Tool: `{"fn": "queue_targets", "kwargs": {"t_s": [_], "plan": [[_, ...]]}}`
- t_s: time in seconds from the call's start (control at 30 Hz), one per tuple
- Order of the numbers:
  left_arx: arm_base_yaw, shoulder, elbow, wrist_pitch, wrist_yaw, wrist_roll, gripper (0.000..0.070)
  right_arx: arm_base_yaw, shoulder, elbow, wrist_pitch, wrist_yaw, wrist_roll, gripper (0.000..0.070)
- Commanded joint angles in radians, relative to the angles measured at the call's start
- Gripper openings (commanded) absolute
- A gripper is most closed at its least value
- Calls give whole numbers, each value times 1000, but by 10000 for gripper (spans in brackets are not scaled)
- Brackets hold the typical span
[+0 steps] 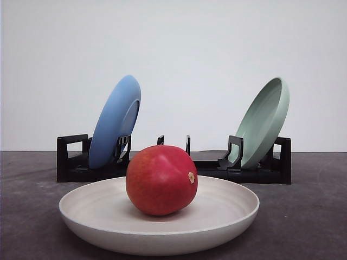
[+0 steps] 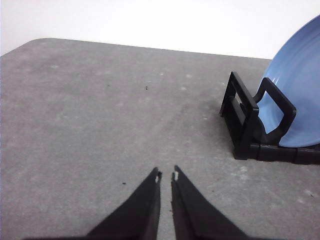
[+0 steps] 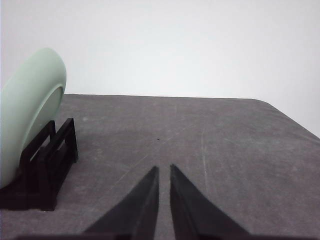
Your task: Place pomegranate in white plate
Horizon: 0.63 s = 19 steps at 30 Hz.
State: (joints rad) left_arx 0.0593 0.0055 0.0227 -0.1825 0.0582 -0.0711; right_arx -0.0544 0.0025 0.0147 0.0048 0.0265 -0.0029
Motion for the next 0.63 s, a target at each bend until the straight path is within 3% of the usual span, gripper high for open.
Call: {"fn": "queue_targets", "kwargs": {"t_s": [0.0, 0.6], "plan": [[1, -1, -10, -2, 2, -1, 22, -1, 1, -3, 11, 0, 10, 38], [1, -1, -10, -2, 2, -1, 22, -1, 1, -3, 11, 0, 10, 38]]}}
